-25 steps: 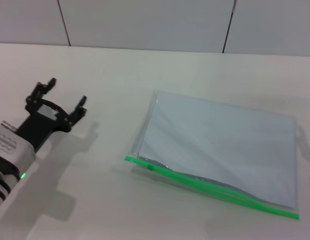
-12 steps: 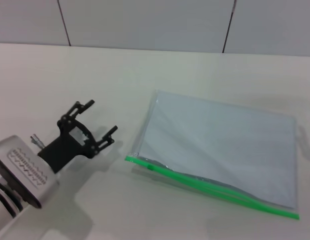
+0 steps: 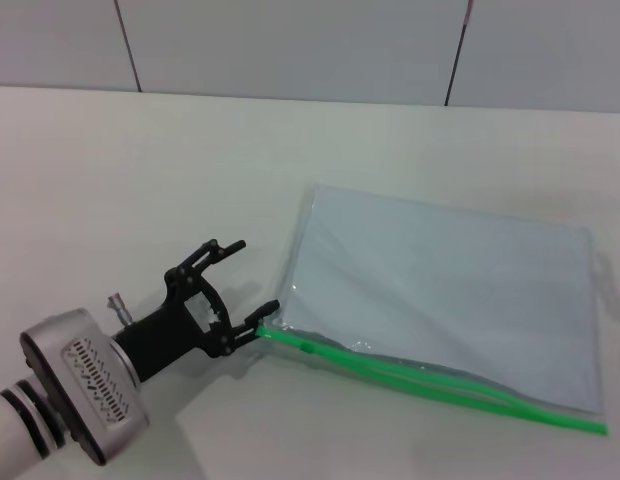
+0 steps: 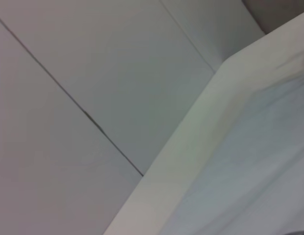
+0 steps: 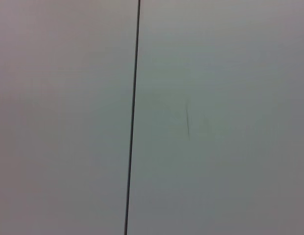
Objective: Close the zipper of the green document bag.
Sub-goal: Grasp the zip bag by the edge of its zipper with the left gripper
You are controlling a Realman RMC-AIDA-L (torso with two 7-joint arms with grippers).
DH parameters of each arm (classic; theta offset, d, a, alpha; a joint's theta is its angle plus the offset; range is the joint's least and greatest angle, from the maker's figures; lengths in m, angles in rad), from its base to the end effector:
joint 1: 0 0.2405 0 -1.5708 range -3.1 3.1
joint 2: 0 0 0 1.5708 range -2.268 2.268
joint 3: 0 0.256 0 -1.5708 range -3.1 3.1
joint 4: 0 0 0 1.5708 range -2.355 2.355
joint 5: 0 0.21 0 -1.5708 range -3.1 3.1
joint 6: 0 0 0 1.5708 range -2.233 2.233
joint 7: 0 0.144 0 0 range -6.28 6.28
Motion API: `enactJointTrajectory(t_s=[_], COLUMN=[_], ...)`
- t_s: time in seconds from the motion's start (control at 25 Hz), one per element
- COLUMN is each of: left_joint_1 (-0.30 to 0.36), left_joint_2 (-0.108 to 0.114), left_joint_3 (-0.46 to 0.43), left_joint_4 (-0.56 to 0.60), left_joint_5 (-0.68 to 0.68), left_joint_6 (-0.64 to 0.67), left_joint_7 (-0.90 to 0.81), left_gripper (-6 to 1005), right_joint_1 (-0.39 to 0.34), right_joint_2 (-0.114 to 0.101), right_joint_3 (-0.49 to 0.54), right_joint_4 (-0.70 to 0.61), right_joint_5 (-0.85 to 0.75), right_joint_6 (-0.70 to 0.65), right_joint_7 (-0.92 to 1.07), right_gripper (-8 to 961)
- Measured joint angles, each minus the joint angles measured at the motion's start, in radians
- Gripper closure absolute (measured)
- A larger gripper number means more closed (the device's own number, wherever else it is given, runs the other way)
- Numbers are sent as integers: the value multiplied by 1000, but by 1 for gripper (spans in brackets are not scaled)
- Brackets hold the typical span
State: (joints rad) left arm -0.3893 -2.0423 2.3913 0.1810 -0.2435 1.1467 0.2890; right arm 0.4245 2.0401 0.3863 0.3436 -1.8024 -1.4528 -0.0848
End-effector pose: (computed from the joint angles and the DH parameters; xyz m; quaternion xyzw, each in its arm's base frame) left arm -0.3123 0.2812 -0.0797 -0.8850 0.1159 -0.1300 0.4318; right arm 0.2836 0.3141 -0.0089 -0.6584 0.1300 0.3751 0.6395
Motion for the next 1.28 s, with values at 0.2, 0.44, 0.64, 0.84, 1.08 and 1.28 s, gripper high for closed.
enactJointTrajectory(t_s=[0.2, 0.44, 0.64, 0.84, 1.08, 1.28], left_joint_1=[8, 33, 30, 10, -12, -38], left_joint_2=[1, 1, 2, 2, 2, 2], left_joint_3=[-5, -15, -4, 0, 0, 0], left_joint_4=[0, 6, 9, 9, 5, 3], left_joint_5=[-4, -24, -13, 34, 63, 97], left_joint_6=[-1, 7, 8, -5, -16, -44], left_joint_7=[16, 51, 56, 74, 114, 172], left_gripper=[166, 165, 165, 165, 166, 166], right_joint_1=[0, -2, -2, 0, 1, 5], right_joint_2=[0, 0, 0, 0, 0, 0], right_joint_3=[1, 6, 6, 5, 3, 0], right_joint_4=[0, 0, 0, 0, 0, 0], right_joint_5=[0, 0, 0, 0, 0, 0], right_joint_6=[0, 0, -1, -2, -7, -9], right_joint_7=[-1, -1, -1, -1, -1, -1], right_gripper=[207, 208, 209, 209, 210, 211])
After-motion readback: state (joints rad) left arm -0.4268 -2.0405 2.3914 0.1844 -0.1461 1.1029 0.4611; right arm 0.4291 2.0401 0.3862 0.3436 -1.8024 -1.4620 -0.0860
